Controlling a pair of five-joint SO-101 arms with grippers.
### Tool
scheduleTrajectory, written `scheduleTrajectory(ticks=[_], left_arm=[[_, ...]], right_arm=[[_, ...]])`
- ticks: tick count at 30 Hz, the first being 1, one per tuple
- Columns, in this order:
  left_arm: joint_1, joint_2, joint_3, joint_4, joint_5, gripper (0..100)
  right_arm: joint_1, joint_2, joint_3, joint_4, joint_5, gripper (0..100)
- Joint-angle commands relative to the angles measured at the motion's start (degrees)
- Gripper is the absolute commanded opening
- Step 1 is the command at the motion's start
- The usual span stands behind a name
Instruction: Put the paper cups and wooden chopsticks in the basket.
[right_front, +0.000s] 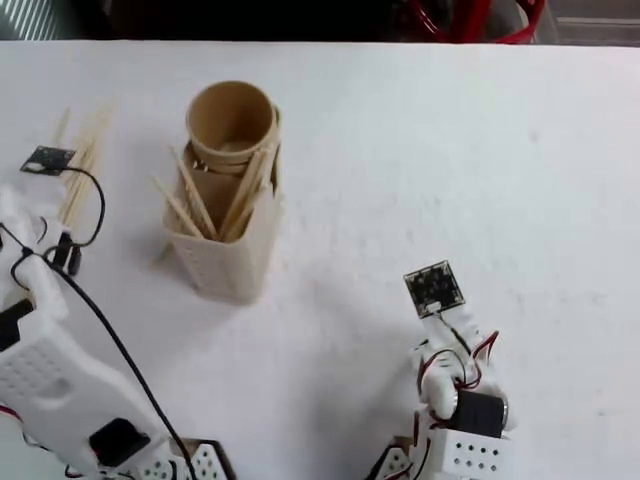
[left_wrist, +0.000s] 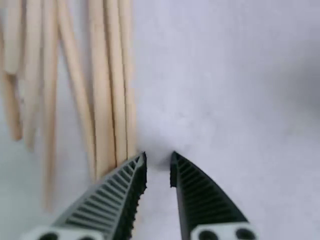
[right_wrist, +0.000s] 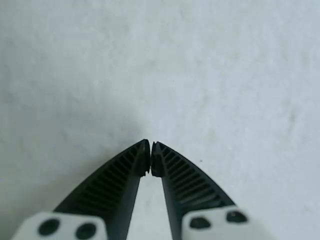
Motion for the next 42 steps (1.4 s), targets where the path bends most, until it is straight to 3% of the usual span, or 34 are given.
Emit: scheduleTrajectory(ticks=[1, 15, 29, 32, 42], left_arm=[[-5.85, -7.52, 4.66, -6.07, 1.41, 9], [-4.35, -60.44, 45.80, -5.10, 1.67, 9], [6.55, -121.89, 94.95, -4.84, 1.85, 9], [7.16, -133.23, 94.24, 1.49, 1.76, 9], [7.34, -129.80, 94.33, 7.12, 1.41, 9]], right_arm=[[0.22, -0.40, 0.53, -1.45, 0.09, 1.9], [0.40, -0.40, 0.53, -1.80, 0.26, 1.9], [0.40, -0.40, 0.53, -1.80, 0.26, 1.9], [0.31, -0.40, 0.53, -1.80, 0.26, 1.9], [0.40, -0.40, 0.53, -1.80, 0.26, 1.9]])
